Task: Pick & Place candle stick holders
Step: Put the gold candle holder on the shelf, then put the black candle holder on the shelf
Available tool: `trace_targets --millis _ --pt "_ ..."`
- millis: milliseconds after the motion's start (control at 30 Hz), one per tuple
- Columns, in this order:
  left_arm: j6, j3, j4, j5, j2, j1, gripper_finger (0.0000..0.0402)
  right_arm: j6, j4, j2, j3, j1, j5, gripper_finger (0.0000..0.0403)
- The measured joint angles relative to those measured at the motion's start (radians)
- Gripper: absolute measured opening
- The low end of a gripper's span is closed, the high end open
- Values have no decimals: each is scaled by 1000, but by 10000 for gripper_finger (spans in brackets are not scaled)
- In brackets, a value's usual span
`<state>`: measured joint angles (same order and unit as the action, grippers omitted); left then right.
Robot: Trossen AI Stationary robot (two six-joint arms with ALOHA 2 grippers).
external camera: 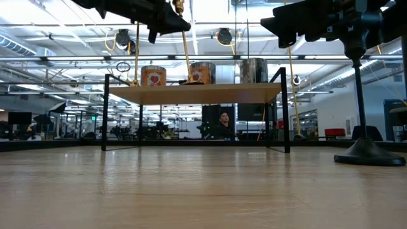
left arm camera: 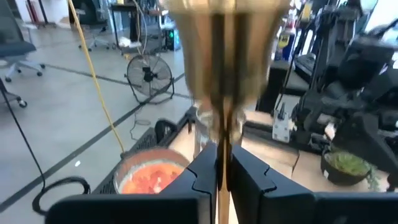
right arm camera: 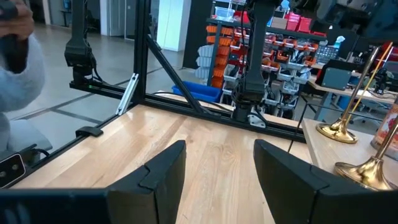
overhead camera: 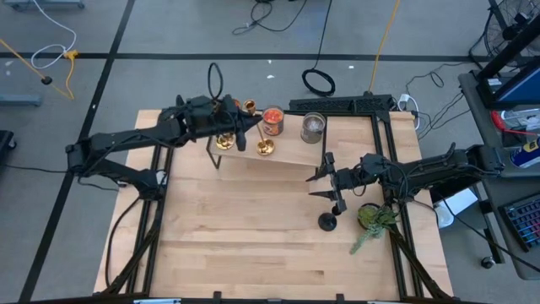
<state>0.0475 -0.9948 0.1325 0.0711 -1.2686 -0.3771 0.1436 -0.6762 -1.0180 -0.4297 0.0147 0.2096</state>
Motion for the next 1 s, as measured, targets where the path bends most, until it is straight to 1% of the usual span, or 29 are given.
trace_targets --millis 300,600,733,1000 --pt "-43 3 -21 -1 -2 1 56 -1 0 0 0 0 0 185" --pt "-47 3 -36 -2 -2 1 87 -1 0 0 0 0 0 185" --pt "-72 3 -41 -3 -2 6 110 -1 0 0 0 0 0 185" --pt "-72 3 -35 -3 -1 7 162 -1 0 0 0 0 0 185"
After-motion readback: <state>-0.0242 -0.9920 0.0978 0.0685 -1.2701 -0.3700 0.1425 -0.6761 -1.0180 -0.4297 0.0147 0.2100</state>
